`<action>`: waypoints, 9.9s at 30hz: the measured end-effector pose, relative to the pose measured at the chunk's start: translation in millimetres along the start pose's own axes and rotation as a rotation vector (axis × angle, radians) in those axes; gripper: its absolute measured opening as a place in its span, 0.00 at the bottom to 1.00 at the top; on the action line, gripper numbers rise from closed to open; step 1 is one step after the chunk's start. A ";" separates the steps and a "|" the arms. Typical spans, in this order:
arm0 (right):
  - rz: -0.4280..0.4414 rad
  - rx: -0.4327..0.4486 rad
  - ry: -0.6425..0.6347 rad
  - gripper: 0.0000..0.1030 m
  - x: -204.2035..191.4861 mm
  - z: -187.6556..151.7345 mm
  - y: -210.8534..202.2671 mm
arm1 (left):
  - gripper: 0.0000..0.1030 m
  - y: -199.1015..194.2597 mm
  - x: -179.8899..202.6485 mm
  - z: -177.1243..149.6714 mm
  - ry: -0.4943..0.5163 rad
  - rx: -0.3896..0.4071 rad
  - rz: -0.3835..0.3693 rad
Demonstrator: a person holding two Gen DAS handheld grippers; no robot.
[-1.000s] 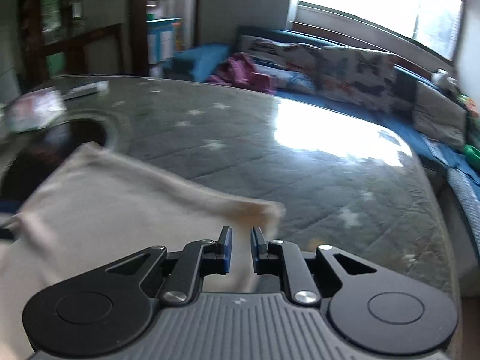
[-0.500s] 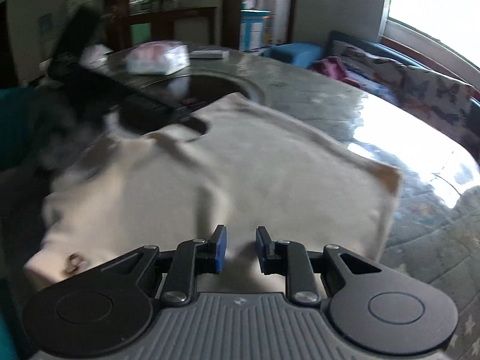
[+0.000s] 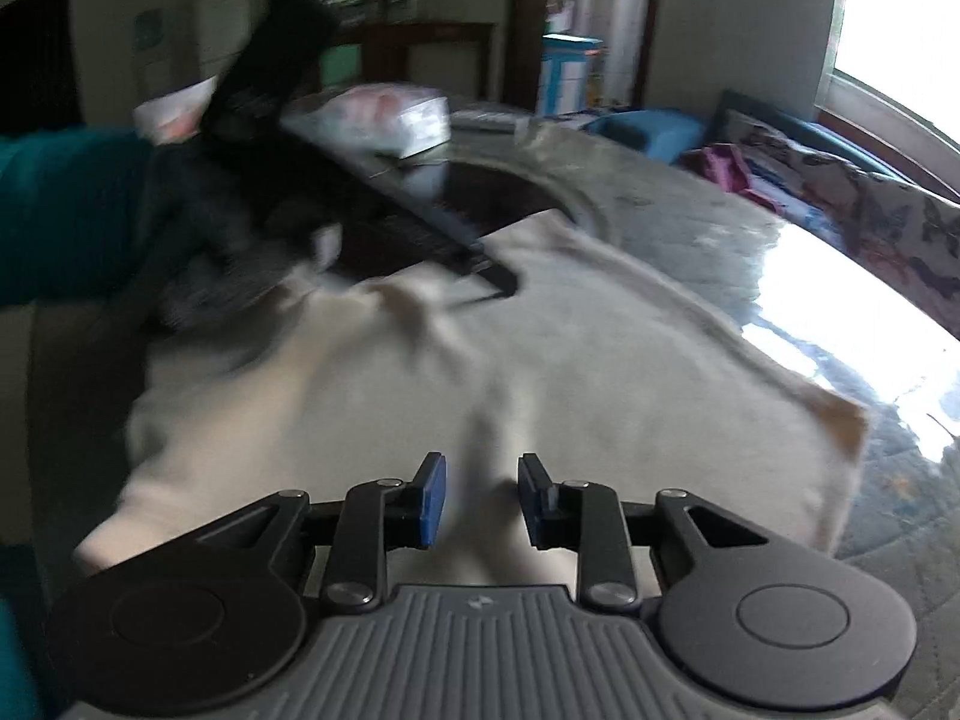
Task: Fold clothes
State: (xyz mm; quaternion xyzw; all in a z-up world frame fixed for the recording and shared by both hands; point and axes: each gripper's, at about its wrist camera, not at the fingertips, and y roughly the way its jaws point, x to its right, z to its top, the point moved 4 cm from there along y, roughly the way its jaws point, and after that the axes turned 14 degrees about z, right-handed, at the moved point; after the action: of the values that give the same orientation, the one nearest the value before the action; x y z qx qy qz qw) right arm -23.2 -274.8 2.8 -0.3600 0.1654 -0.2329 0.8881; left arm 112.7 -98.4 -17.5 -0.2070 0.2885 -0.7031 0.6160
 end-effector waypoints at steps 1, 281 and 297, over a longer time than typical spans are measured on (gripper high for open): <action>0.014 -0.006 -0.018 0.25 -7.5 -2.7 -1.1 | 0.39 0.1 0.6 -0.4 0.006 0.003 0.003; -0.160 0.155 0.389 0.18 5.9 -61.1 -58.2 | 0.22 -168.8 13.8 -128.1 0.128 0.127 -0.048; -0.199 0.128 0.295 0.21 11.1 -32.7 -51.5 | 0.00 -174.1 -1.8 -140.0 -0.023 0.159 0.053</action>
State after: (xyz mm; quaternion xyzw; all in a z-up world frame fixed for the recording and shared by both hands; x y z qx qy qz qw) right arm -44.1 -331.6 15.9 -0.2792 0.2423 -0.3799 0.8479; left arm -107.6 -62.5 -7.0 -0.1578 0.2299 -0.7047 0.6524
